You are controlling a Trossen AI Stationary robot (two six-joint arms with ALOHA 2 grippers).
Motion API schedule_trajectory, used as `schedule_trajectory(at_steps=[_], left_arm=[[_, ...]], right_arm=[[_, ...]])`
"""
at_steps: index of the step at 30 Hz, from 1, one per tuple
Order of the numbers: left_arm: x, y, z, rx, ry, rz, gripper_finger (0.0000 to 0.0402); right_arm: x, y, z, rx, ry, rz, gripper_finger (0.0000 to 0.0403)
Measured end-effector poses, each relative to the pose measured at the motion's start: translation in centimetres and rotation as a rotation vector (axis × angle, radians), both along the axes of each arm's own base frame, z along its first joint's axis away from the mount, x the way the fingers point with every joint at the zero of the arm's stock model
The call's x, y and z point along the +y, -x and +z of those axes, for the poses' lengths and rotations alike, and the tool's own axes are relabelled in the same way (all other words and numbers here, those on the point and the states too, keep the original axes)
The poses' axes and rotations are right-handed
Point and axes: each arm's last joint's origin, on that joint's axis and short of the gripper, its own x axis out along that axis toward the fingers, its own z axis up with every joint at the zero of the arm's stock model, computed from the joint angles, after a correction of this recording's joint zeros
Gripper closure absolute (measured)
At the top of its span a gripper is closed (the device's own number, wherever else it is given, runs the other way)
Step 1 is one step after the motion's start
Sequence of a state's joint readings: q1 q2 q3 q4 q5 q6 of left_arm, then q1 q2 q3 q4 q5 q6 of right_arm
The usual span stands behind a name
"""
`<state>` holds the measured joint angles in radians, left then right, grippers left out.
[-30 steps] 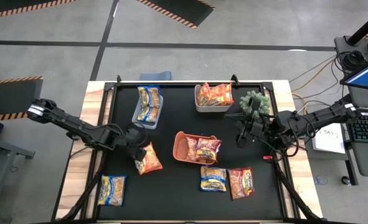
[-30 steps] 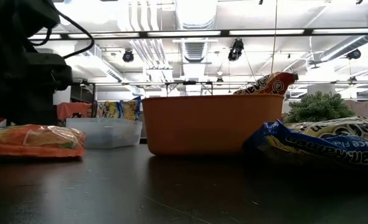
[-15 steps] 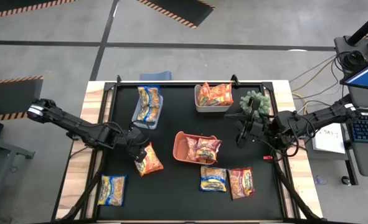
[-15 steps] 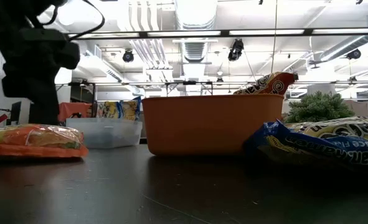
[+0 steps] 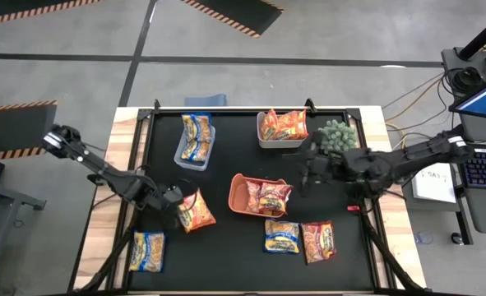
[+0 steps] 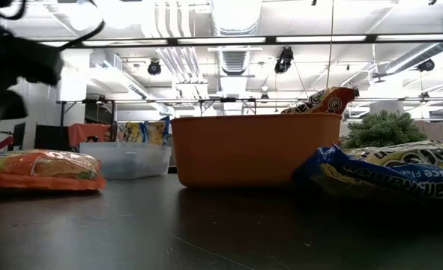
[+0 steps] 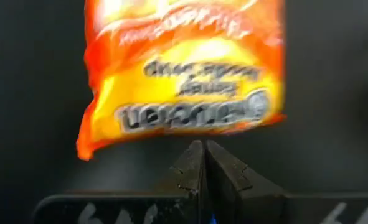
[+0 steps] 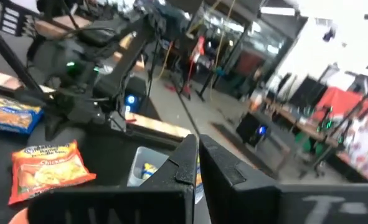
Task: Sort Maruchan noodles
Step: Put the orange noodle packet into the white bin
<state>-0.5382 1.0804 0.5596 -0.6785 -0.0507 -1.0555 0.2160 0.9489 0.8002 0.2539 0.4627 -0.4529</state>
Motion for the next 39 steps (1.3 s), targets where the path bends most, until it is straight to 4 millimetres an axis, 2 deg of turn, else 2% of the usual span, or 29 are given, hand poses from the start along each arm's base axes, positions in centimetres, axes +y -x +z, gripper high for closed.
schedule_trajectory(at_steps=[4, 11, 17, 22, 26, 30, 35, 39], left_arm=[[-0.1, 0.4, -1.4, -0.006, -0.134, 0.061, 0.0401], [0.2, 0.0, -3.3, 0.008, -0.298, 0.082, 0.0402], [1.7, -0.6, -3.7, -0.009, -0.470, 0.205, 0.0402], [1.6, -0.5, -2.0, 0.027, -0.425, 0.097, 0.0402], [0.9, -0.4, -0.1, -0.068, -0.352, 0.002, 0.0401], [-0.1, -0.3, 0.7, -0.170, -0.249, -0.055, 0.0401], [-1.6, -0.6, 0.3, -0.271, -0.180, -0.090, 0.0401], [-2.1, -0.8, -0.8, -0.248, -0.211, -0.074, 0.0401]], right_arm=[[-0.4, -2.9, 0.3, 0.029, -0.083, -0.038, 0.0394], [-0.7, -7.0, -0.8, 0.221, -0.138, -0.089, 0.0394], [-1.8, -10.8, -2.4, 0.371, -0.330, 0.096, 0.0394], [-3.5, -14.0, -3.7, 0.427, -0.480, 0.160, 0.0394], [-4.4, -16.4, -5.7, 0.481, -0.511, 0.134, 0.0394], [-5.0, -18.7, -7.1, 0.497, -0.517, 0.121, 0.0394], [-5.6, -21.0, -8.7, 0.526, -0.523, 0.101, 0.0394], [-5.9, -22.2, -9.2, 0.527, -0.529, 0.112, 0.0394]])
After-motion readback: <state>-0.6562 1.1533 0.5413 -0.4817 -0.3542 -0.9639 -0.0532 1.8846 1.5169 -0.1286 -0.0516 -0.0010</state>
